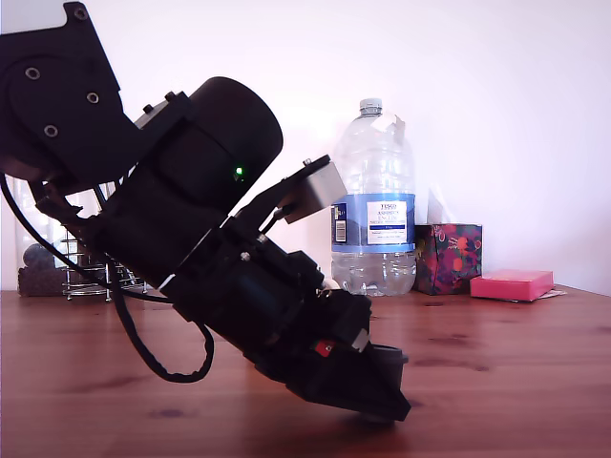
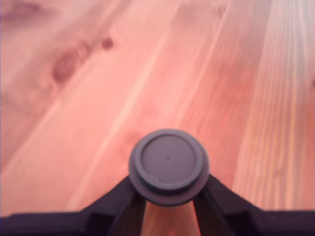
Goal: Pick up the coffee capsules from the table one by one and drop them inside the nearest coffee cup
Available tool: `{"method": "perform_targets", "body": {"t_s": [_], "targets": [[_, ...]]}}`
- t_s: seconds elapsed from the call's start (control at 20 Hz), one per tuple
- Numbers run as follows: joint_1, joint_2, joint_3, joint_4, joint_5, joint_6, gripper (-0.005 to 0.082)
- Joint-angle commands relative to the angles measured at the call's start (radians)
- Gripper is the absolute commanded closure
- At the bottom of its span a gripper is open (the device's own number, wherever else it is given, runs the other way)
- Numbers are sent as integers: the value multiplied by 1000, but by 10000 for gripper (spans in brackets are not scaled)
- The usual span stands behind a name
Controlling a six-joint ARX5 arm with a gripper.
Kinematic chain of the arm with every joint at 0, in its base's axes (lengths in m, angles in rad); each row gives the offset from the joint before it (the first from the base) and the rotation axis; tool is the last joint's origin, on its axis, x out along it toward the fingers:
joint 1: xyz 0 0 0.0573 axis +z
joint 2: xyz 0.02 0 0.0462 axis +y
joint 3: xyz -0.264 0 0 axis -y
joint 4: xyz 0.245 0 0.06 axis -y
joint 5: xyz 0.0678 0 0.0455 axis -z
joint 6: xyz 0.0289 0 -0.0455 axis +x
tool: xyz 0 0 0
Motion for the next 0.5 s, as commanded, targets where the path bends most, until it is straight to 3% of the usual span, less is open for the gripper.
{"method": "perform_targets", "body": {"t_s": [0.0, 0.2, 0.45], "targets": [[5, -64, -2, 3, 1, -2, 666], [41, -164, -2, 3, -18, 6, 666], [152, -250, -2, 8, -80, 35, 666]]}}
